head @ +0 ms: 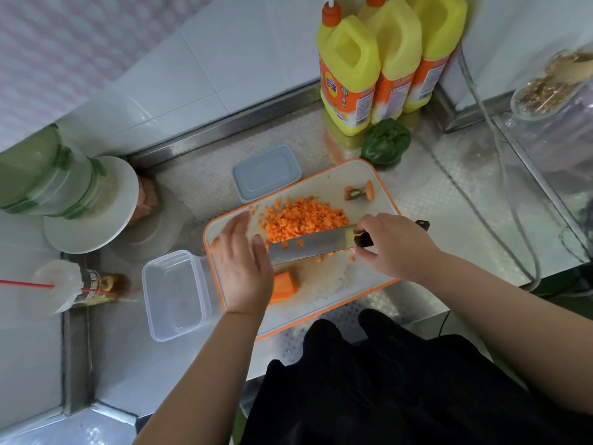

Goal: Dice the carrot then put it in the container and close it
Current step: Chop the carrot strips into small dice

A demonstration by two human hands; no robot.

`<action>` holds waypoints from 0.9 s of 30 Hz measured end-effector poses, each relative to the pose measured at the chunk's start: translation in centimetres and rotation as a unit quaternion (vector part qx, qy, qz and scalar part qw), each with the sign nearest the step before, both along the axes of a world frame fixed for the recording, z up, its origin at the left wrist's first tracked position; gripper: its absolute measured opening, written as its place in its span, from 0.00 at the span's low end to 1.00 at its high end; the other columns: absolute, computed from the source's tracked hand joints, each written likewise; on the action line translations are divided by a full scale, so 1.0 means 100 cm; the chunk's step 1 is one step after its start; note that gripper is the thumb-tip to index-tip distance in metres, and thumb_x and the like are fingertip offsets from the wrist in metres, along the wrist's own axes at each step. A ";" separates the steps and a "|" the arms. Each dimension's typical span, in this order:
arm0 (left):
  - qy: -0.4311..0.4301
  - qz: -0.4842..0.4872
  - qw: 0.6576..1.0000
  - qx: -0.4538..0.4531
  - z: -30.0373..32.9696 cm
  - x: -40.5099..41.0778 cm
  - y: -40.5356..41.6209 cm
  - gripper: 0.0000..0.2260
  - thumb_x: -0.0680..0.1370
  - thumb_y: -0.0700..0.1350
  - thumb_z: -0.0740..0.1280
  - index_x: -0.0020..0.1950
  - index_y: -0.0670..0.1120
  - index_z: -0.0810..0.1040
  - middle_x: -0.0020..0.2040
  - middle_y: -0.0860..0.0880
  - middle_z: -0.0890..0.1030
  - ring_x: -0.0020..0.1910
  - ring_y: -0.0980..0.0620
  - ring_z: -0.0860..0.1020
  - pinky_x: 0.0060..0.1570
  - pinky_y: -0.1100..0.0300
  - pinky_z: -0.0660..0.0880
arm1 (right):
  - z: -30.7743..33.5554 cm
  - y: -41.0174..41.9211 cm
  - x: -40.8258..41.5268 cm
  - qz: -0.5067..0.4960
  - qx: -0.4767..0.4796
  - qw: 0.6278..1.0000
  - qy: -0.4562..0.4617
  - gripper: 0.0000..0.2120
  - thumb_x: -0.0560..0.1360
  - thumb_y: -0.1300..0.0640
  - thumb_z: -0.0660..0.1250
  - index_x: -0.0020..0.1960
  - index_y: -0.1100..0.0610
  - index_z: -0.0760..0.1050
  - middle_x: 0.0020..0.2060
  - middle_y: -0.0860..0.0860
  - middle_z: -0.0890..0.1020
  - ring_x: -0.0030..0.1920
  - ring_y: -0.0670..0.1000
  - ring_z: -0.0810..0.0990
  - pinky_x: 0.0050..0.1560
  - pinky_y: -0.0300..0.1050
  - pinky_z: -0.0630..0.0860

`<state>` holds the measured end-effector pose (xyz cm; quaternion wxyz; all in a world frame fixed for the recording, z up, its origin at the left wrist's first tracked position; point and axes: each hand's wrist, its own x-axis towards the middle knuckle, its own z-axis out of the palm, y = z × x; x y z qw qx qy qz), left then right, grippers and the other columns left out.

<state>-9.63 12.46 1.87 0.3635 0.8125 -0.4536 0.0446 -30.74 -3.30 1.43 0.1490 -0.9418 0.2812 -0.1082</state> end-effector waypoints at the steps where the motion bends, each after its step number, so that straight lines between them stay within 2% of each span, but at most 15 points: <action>1: -0.028 -0.060 0.997 0.036 0.003 -0.008 -0.002 0.20 0.82 0.48 0.56 0.68 0.37 0.73 0.66 0.40 0.75 0.65 0.42 0.70 0.67 0.52 0.65 | -0.001 0.003 0.000 -0.010 0.004 1.000 -0.009 0.14 0.67 0.51 0.74 0.46 0.59 0.75 0.32 0.52 0.78 0.31 0.55 0.78 0.30 0.45 0.72; 3: -0.056 -0.155 0.975 0.147 0.004 -0.027 -0.007 0.25 0.82 0.55 0.54 0.73 0.41 0.69 0.72 0.44 0.71 0.70 0.44 0.66 0.70 0.49 0.62 | -0.003 0.010 0.001 -0.020 0.005 0.999 -0.024 0.18 0.66 0.51 0.76 0.46 0.59 0.73 0.31 0.52 0.77 0.29 0.55 0.78 0.28 0.43 0.69; 5: -0.101 -0.212 0.938 0.256 0.001 -0.046 -0.013 0.28 0.83 0.61 0.47 0.77 0.47 0.63 0.77 0.48 0.63 0.76 0.45 0.59 0.74 0.46 0.54 | -0.004 0.018 0.003 -0.023 0.000 0.999 -0.034 0.21 0.63 0.51 0.79 0.44 0.60 0.71 0.30 0.52 0.76 0.27 0.55 0.76 0.27 0.41 0.66; 7: -0.123 -0.230 0.905 0.337 -0.002 -0.055 -0.018 0.33 0.80 0.66 0.37 0.79 0.52 0.59 0.80 0.51 0.54 0.79 0.44 0.51 0.76 0.46 0.45 | -0.003 0.023 0.003 -0.031 0.001 0.999 -0.042 0.23 0.62 0.51 0.80 0.43 0.61 0.71 0.30 0.53 0.77 0.28 0.55 0.77 0.27 0.42 0.68; 9: -0.102 -0.205 0.893 0.387 -0.007 -0.051 -0.020 0.37 0.76 0.68 0.30 0.79 0.56 0.57 0.81 0.54 0.46 0.79 0.46 0.42 0.75 0.46 0.36 | -0.001 0.026 0.002 -0.047 -0.005 0.998 -0.051 0.24 0.59 0.52 0.82 0.43 0.61 0.72 0.29 0.53 0.77 0.27 0.56 0.78 0.27 0.43 0.71; 11: -0.081 -0.156 0.904 0.390 -0.009 -0.043 -0.019 0.38 0.75 0.69 0.29 0.79 0.58 0.58 0.81 0.55 0.45 0.79 0.46 0.41 0.74 0.46 0.34 | -0.001 0.026 -0.003 -0.060 -0.015 0.997 -0.051 0.24 0.57 0.53 0.83 0.41 0.61 0.71 0.28 0.53 0.76 0.27 0.55 0.77 0.27 0.43 0.70; 14: -0.068 -0.105 0.903 0.411 -0.011 -0.027 -0.016 0.35 0.75 0.67 0.33 0.78 0.59 0.59 0.81 0.55 0.47 0.79 0.45 0.44 0.75 0.43 0.39 | -0.005 0.023 -0.013 -0.072 -0.015 0.996 -0.054 0.24 0.60 0.54 0.82 0.42 0.60 0.69 0.28 0.51 0.75 0.29 0.55 0.76 0.30 0.44 0.71; 17: -0.043 -0.090 0.900 0.423 -0.010 -0.013 -0.019 0.36 0.73 0.66 0.32 0.78 0.60 0.58 0.81 0.56 0.46 0.79 0.47 0.42 0.76 0.43 0.42 | -0.009 0.019 -0.022 -0.079 -0.015 0.995 -0.057 0.26 0.60 0.55 0.81 0.43 0.57 0.65 0.29 0.51 0.75 0.30 0.57 0.77 0.31 0.46 0.73; 19: -0.008 -0.070 0.910 0.408 -0.009 -0.006 -0.021 0.36 0.74 0.66 0.32 0.78 0.60 0.59 0.81 0.57 0.46 0.79 0.49 0.42 0.76 0.45 0.42 | -0.009 0.017 -0.027 -0.091 -0.011 0.994 -0.052 0.27 0.60 0.56 0.81 0.44 0.57 0.64 0.30 0.51 0.75 0.30 0.57 0.77 0.31 0.45 0.70; 21: 0.066 -0.036 0.926 0.371 -0.007 -0.002 -0.021 0.32 0.78 0.64 0.37 0.76 0.58 0.64 0.80 0.57 0.49 0.79 0.50 0.44 0.75 0.48 0.42 | -0.008 0.016 -0.032 -0.113 -0.003 0.992 -0.053 0.24 0.61 0.56 0.81 0.43 0.59 0.67 0.30 0.52 0.76 0.29 0.56 0.76 0.30 0.41 0.66; 24: 0.200 -0.001 0.942 0.269 -0.010 0.006 -0.019 0.27 0.81 0.60 0.45 0.73 0.52 0.71 0.78 0.54 0.62 0.78 0.51 0.54 0.74 0.49 0.48 | -0.008 0.017 -0.036 -0.148 0.031 0.986 -0.063 0.18 0.65 0.57 0.78 0.43 0.60 0.70 0.33 0.52 0.77 0.31 0.57 0.78 0.31 0.40 0.64; 26: 0.221 -0.013 0.945 0.239 -0.013 0.011 -0.016 0.25 0.81 0.59 0.49 0.67 0.50 0.78 0.70 0.50 0.75 0.72 0.48 0.66 0.73 0.49 0.59 | -0.008 0.020 -0.036 -0.160 0.060 0.984 -0.048 0.14 0.68 0.56 0.75 0.45 0.59 0.70 0.35 0.51 0.78 0.35 0.56 0.79 0.31 0.41 0.66; 27: 0.227 -0.015 0.947 0.225 -0.014 0.012 -0.015 0.22 0.82 0.56 0.53 0.62 0.48 0.81 0.63 0.48 0.80 0.67 0.46 0.72 0.69 0.49 0.65 | -0.006 0.022 -0.035 -0.167 0.074 0.982 -0.042 0.13 0.70 0.55 0.73 0.47 0.58 0.71 0.36 0.51 0.78 0.36 0.56 0.79 0.32 0.41 0.67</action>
